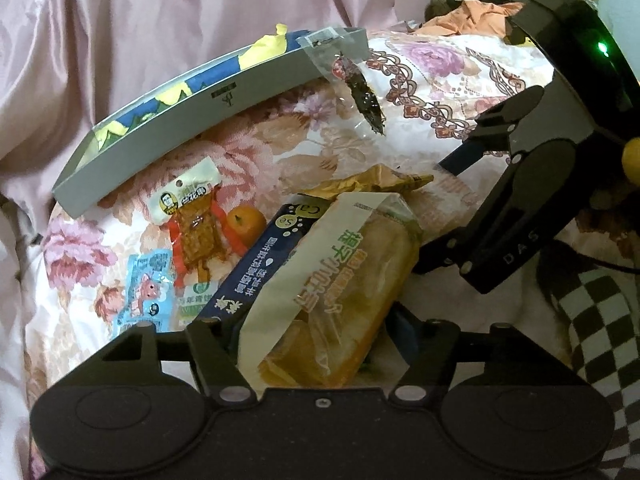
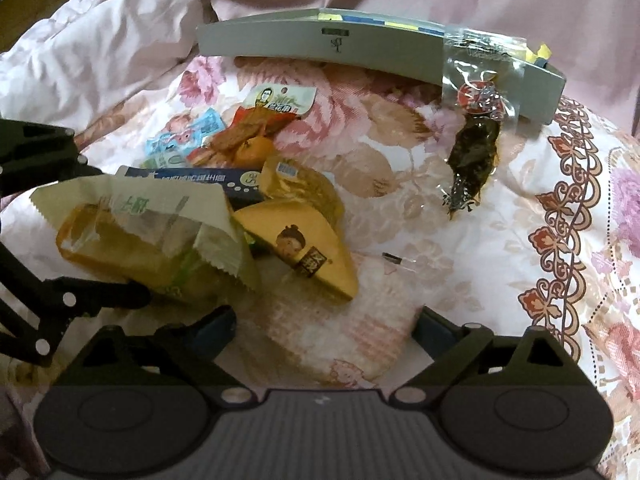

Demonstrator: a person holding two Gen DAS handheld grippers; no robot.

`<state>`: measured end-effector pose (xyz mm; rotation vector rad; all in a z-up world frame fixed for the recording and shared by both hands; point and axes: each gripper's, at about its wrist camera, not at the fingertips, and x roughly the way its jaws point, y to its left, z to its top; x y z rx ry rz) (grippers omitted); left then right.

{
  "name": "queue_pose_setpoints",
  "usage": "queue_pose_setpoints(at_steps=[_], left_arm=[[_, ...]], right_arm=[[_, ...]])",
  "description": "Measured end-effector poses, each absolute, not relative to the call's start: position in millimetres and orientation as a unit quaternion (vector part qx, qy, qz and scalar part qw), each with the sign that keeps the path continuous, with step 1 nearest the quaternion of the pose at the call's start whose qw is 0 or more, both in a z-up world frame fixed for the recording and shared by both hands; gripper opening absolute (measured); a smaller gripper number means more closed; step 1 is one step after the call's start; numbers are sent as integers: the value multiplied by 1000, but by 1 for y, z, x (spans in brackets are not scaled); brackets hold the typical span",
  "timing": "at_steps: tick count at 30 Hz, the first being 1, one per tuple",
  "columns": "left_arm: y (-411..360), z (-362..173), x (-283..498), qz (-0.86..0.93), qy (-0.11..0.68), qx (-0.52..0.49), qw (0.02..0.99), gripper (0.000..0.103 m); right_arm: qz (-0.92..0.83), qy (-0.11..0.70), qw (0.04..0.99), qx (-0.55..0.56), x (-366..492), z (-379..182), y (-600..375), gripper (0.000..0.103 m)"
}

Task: Organize snacks
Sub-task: 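Move the left tool toward the bagged bread loaf while the right tool approaches the round wrapped bun, then close the left tool on the bread loaf while the right tool grasps the round bun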

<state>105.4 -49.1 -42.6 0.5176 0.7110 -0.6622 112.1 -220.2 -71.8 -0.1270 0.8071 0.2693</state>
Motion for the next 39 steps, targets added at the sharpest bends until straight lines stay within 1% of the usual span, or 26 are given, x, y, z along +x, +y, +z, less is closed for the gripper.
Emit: queue_pose_setpoints(at_steps=[3, 7, 11, 13, 17, 22, 25, 30, 34, 39], left_arm=[[-50, -43, 106, -314, 340, 240, 853, 71], [-55, -49, 107, -317, 346, 252, 846, 76], [-59, -56, 107, -317, 349, 267, 841, 75], [-57, -55, 107, -317, 349, 263, 842, 69], [-53, -52, 110, -314, 357, 239, 847, 65], [-51, -49, 108, -310, 363, 213, 853, 59], [-51, -48, 106, -313, 367, 197, 854, 57], [-50, -46, 104, -305, 370, 180, 859, 56], [-47, -42, 105, -299, 372, 145, 867, 54], [-42, -42, 108, -286, 379, 109, 873, 53]], right_arm=[[129, 388, 910, -62, 111, -71, -219, 94], [130, 386, 911, -58, 111, -72, -219, 95], [127, 386, 912, -50, 114, -74, -220, 98], [126, 384, 913, -54, 115, -74, -219, 98], [127, 379, 915, -58, 114, -73, -219, 95], [127, 369, 919, -63, 113, -72, -219, 85], [127, 366, 919, -73, 112, -71, -218, 82], [124, 353, 920, -118, 108, -71, -210, 80], [112, 325, 922, -180, 101, -70, -200, 77], [99, 297, 918, -245, 93, -72, -189, 77]])
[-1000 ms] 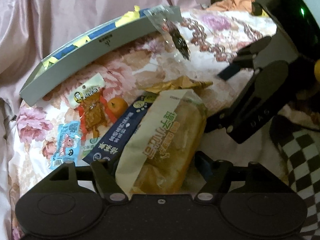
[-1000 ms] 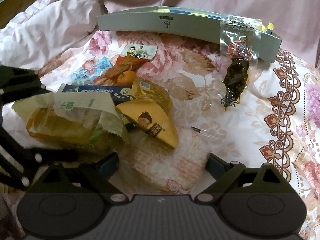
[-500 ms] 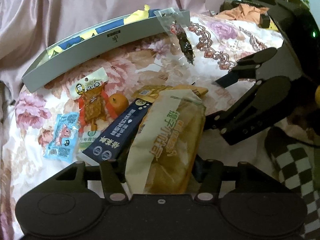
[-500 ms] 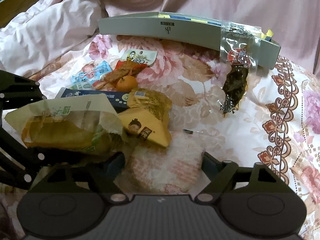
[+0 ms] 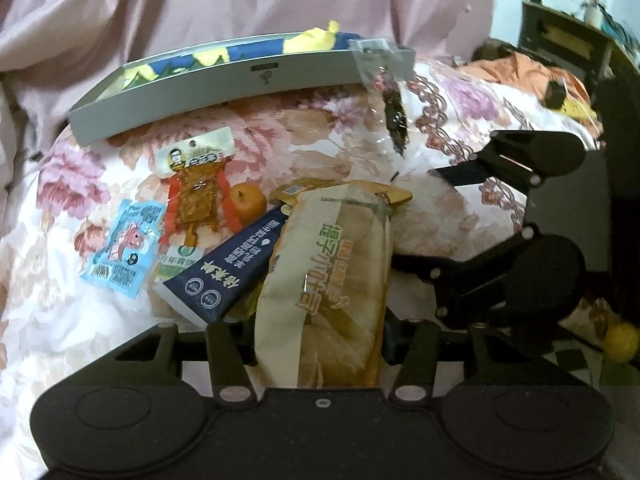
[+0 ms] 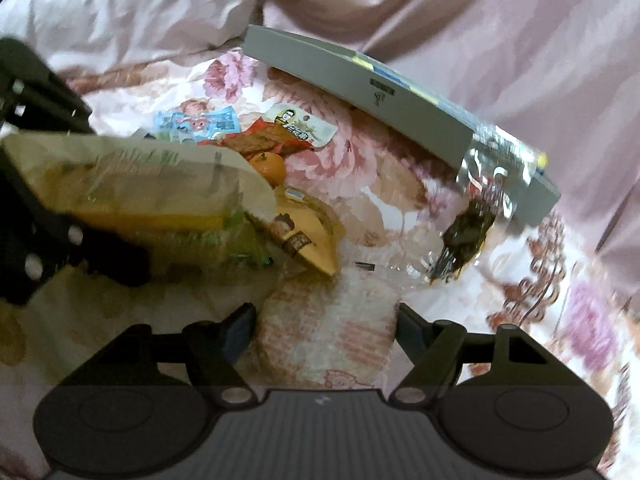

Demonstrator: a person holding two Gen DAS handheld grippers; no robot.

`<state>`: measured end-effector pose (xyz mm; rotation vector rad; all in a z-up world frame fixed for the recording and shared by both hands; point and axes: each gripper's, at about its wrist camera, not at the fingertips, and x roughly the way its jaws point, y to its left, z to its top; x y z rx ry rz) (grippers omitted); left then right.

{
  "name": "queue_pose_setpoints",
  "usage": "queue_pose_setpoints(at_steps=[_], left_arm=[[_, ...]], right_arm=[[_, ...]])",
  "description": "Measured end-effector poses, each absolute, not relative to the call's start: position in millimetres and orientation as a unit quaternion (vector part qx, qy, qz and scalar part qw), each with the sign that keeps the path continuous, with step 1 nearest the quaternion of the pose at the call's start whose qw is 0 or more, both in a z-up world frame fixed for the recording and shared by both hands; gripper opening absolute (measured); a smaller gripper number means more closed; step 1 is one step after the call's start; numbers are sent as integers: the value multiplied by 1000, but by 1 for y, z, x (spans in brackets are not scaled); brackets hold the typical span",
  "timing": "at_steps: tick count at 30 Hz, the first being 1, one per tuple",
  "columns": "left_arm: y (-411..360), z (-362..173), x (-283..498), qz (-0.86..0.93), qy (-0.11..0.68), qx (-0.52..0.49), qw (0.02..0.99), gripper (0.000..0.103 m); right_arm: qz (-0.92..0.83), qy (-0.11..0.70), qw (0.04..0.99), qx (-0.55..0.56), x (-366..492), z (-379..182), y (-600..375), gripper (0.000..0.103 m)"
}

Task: Organize snacks
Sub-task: 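Close the left tool on the bread loaf while the right tool grasps the round bun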

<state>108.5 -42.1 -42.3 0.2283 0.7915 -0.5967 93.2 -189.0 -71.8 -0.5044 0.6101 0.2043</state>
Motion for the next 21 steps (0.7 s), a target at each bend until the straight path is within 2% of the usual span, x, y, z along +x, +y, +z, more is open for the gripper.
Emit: queue_pose_setpoints(at_steps=[12, 21], left_arm=[[-31, -36, 112, -305, 382, 6, 873, 52], [-30, -35, 111, -307, 371, -1, 877, 52]], right_arm=[[49, 226, 907, -351, 82, -74, -177, 75], [51, 210, 902, -373, 79, -74, -175, 74]])
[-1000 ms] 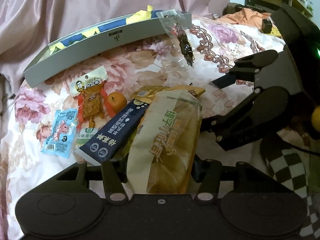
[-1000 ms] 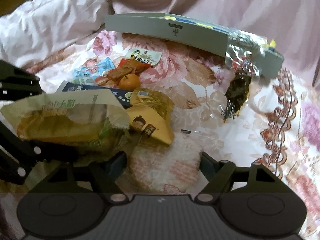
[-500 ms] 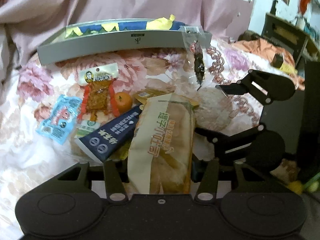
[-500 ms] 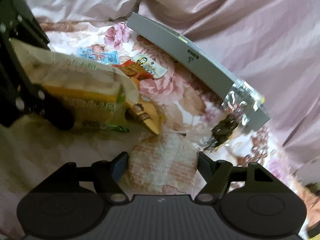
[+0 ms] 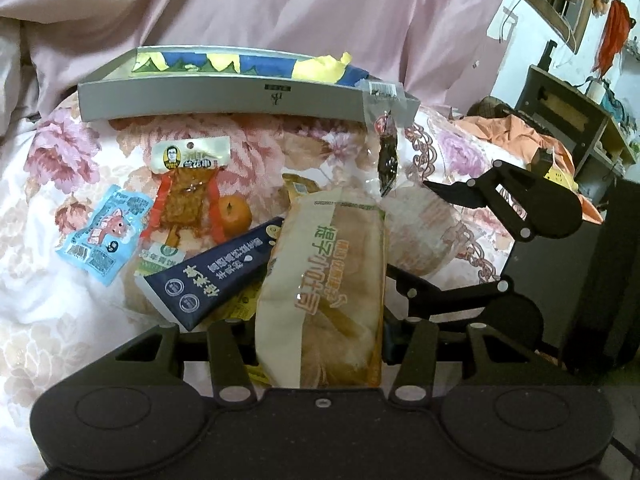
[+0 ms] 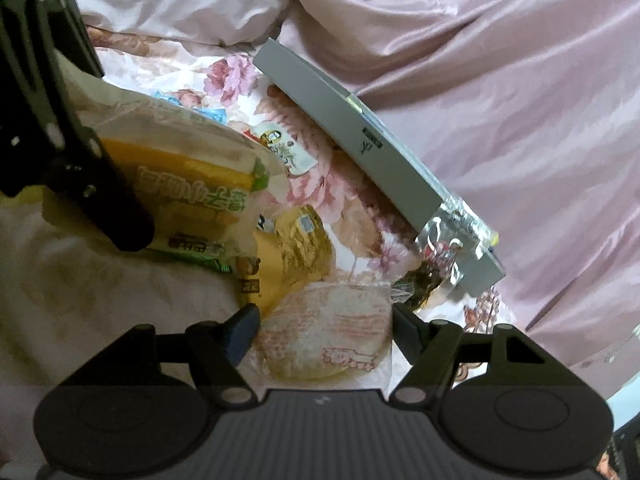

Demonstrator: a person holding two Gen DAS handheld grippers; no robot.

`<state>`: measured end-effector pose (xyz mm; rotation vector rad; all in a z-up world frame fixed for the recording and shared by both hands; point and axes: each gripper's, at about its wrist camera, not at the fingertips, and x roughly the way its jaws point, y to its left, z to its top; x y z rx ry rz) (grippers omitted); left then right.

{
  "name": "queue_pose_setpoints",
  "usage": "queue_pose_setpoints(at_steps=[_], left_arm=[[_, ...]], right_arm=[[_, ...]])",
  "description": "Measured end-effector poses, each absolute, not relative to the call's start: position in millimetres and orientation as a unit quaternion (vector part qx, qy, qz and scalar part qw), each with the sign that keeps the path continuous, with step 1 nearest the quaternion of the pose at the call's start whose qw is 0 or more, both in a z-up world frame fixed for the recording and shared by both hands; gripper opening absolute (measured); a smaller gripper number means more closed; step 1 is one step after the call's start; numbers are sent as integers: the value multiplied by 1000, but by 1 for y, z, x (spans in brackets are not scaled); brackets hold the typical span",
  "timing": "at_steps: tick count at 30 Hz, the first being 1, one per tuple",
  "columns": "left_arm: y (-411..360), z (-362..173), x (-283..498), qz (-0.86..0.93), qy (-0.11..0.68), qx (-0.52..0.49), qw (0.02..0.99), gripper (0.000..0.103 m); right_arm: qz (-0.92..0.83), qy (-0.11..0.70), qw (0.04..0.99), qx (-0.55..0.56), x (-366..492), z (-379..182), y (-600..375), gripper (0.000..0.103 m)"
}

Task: Organize snacks
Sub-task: 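Close the left tool on the bread loaf while the right tool grasps the round bun, then carry the bread loaf into the grey tray with the left tool while the right tool drops the bun there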

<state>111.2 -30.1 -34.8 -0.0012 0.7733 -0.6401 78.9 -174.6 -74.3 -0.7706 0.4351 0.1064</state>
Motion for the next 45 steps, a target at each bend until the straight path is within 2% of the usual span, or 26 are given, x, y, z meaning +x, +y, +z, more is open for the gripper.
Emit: queue_pose_setpoints(at_steps=[5, 14, 23, 34, 45], left_arm=[[-27, -30, 110, -305, 350, -14, 885, 52], [-16, -16, 112, -282, 304, -52, 909, 52], [-29, 21, 148, -223, 247, -75, 940, 52], [-67, 58, 243, -171, 218, -89, 957, 52], [-107, 49, 312, -137, 260, -95, 951, 52]], right_arm=[[39, 185, 898, -397, 75, -75, -172, 74], [3, 85, 908, -410, 64, -58, -173, 74], [-60, -21, 935, -349, 92, -14, -193, 75], [-93, -46, 954, -281, 164, 12, -224, 75], [-91, -21, 965, -244, 205, 14, -246, 75]])
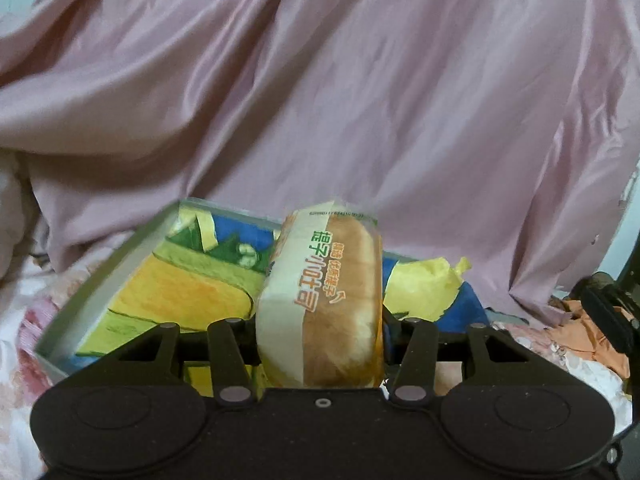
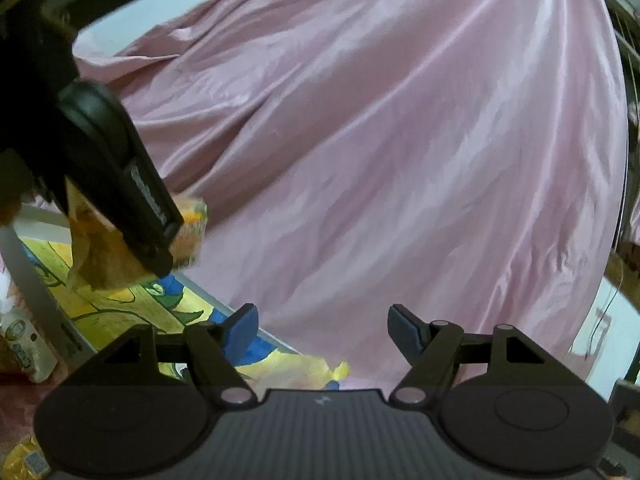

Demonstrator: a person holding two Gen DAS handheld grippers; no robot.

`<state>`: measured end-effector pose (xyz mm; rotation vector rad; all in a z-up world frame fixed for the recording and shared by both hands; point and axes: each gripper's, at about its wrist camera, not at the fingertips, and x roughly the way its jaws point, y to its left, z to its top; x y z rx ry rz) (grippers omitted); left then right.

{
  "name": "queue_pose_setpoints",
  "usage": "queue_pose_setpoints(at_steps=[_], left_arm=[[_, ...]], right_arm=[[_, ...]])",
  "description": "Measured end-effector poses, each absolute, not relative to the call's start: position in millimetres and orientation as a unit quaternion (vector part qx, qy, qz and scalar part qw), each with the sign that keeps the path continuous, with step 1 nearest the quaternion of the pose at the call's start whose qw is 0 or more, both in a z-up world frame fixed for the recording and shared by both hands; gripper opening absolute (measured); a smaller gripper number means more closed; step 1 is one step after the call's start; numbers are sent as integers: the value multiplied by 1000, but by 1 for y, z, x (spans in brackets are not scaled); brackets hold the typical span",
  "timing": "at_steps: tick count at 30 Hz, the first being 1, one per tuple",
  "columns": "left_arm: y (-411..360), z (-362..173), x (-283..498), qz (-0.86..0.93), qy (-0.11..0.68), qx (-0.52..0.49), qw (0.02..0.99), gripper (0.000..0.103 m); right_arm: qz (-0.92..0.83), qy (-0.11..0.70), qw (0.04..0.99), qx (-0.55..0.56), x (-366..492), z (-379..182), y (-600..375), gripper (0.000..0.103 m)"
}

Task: Organize snacks
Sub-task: 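Carry the bread loaf into the grey tray with the left tool while the right tool drops the bun there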

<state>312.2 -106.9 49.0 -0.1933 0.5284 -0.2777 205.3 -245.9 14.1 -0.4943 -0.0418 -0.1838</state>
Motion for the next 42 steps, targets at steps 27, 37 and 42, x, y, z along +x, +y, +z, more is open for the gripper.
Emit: queue_pose_setpoints(at_steps=[27, 37, 42], left_arm=[[-74, 72, 230, -98, 206, -71, 971, 102], [-52, 69, 166, -114, 185, -54, 975, 102], [-44, 59, 137, -130, 187, -38, 973, 102]], right_arm=[[-61, -19, 984, -167, 163, 27, -256, 103], [-43, -3, 991, -129, 114, 38, -261, 103], [-37, 31, 993, -110, 93, 35, -259, 103]])
